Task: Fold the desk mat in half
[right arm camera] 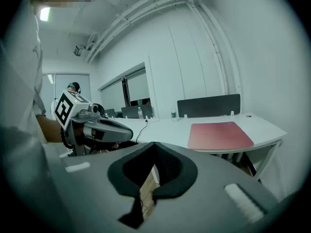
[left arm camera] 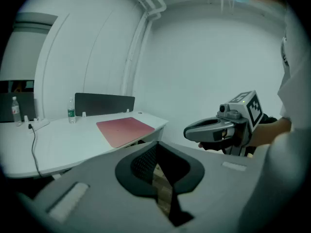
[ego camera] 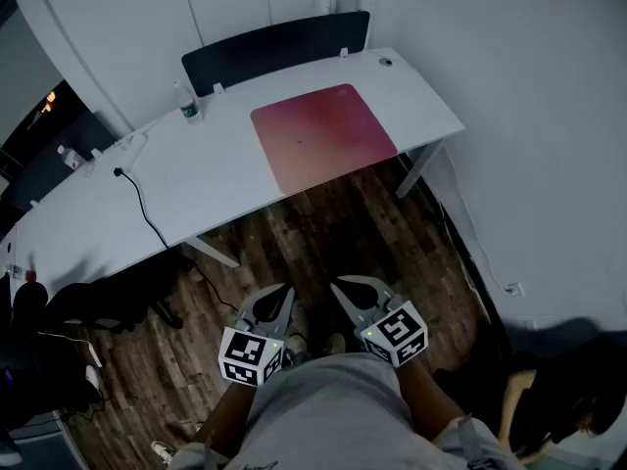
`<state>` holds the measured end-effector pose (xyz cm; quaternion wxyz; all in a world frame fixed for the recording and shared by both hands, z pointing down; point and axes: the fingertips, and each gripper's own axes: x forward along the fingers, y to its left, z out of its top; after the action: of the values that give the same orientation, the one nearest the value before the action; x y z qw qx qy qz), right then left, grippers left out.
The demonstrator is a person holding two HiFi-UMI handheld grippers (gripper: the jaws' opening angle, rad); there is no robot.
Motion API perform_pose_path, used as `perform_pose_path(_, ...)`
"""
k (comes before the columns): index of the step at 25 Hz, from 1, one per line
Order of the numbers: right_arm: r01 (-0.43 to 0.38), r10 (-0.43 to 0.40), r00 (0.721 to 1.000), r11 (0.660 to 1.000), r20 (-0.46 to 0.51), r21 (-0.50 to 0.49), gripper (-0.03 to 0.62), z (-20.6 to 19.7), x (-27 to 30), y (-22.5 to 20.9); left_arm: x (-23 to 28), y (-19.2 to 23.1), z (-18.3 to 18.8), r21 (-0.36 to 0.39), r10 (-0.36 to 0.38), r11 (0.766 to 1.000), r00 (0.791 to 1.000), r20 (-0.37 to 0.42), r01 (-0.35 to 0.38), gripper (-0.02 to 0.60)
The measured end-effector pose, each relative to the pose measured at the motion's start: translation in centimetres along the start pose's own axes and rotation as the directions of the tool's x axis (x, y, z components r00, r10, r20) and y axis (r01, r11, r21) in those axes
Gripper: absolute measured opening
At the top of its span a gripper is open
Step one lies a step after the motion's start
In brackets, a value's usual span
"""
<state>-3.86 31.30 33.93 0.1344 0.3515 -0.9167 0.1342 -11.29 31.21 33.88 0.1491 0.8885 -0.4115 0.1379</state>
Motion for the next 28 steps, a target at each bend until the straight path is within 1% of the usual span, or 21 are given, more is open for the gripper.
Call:
perform_pose_path(12, 0.007, -0.007, 1.000, 1.000, -0.006, 0.000, 0.005, -0.3, 0.1, 1.1, -0.9, 0.1, -0.2, -0.003, -0.005, 1.000, 1.000, 0.000, 0.005, 0.018)
perform_pose_path(18, 0.035, -0.037, 0.998, 0.999, 0.049, 0.039, 0.007, 0.6, 0.4, 1.2, -1.6, 0.6, -0.3, -0.004, -0.012, 1.000, 1.000, 0.006, 0.012, 0.018)
perform_pose_path(28, 0.077, -0.080, 0.995, 0.996, 0.067, 0.050, 0.008, 0.9, 2.0, 3.2, -3.9, 2.7, -0.9, -0.001, -0.033, 0.999, 0.999, 0.019, 0.033, 0.018)
